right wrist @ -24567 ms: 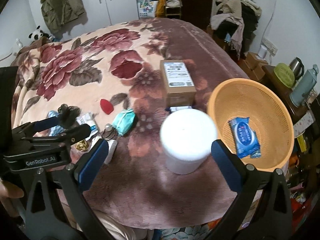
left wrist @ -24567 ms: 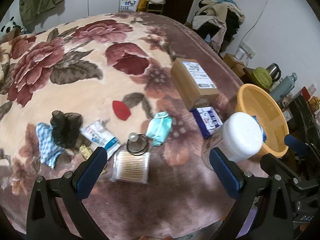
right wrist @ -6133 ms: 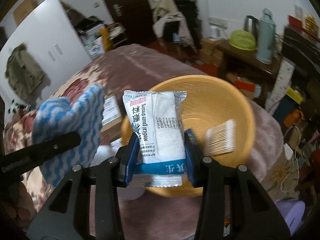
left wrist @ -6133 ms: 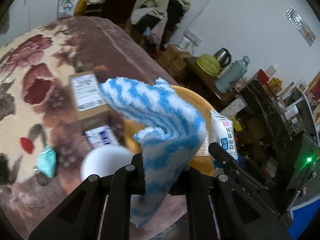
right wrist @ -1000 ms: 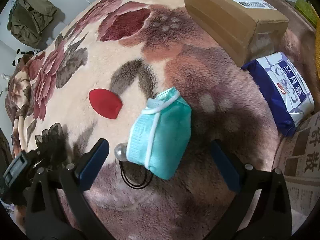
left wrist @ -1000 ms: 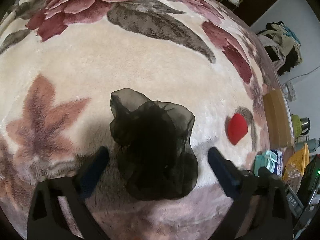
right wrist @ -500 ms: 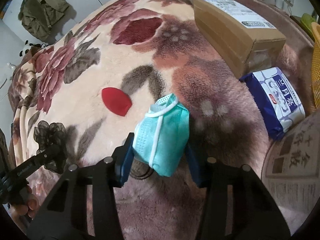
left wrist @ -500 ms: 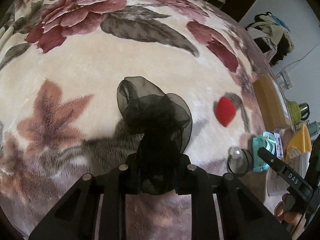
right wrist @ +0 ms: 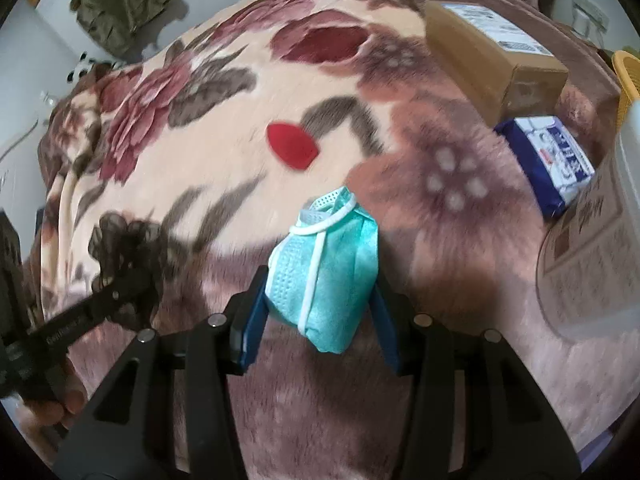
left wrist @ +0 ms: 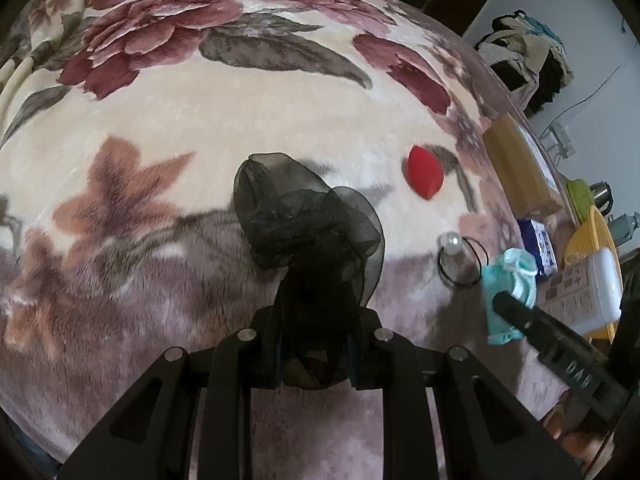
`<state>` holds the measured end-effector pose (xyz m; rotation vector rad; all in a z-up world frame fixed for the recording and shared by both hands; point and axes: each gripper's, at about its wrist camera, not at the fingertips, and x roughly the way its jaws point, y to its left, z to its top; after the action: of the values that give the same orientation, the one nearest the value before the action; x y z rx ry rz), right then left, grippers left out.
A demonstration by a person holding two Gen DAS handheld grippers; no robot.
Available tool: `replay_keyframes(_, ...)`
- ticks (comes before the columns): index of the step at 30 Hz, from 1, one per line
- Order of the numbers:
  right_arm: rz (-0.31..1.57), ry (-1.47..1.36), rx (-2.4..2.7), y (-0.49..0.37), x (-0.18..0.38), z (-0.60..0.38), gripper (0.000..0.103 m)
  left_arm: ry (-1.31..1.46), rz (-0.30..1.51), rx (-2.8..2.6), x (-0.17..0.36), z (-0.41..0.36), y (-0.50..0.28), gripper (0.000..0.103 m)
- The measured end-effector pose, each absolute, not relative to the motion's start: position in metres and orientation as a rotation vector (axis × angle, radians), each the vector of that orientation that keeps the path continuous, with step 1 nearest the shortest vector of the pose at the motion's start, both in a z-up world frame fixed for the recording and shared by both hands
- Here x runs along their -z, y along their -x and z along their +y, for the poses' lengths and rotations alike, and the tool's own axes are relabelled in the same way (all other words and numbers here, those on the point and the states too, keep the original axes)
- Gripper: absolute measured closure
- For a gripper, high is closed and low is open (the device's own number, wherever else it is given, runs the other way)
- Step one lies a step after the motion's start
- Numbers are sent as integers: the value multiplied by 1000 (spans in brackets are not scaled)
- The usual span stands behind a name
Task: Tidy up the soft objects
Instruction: 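Grasp the black scrunchie with the left gripper while the right gripper grasps the green mask, then lift the scrunchie and mask with both grippers and carry them over the orange basket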
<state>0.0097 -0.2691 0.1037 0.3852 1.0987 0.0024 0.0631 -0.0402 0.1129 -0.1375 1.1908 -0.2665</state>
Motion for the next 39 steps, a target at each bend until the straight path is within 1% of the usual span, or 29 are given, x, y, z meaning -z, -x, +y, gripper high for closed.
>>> replay_keyframes(9,1154,-298,-58,12,-84,-234,54,105,1217,276,-108,-43,-36,81)
replay_keyframes(16,1155,-265,-70,20,-84,-222,54,89,1233,274,-105,-46,-26,81)
replay_keyframes(39,1106,-236,-24,43,-101,-246,54,35,1234,315,-109,-85,-9,81)
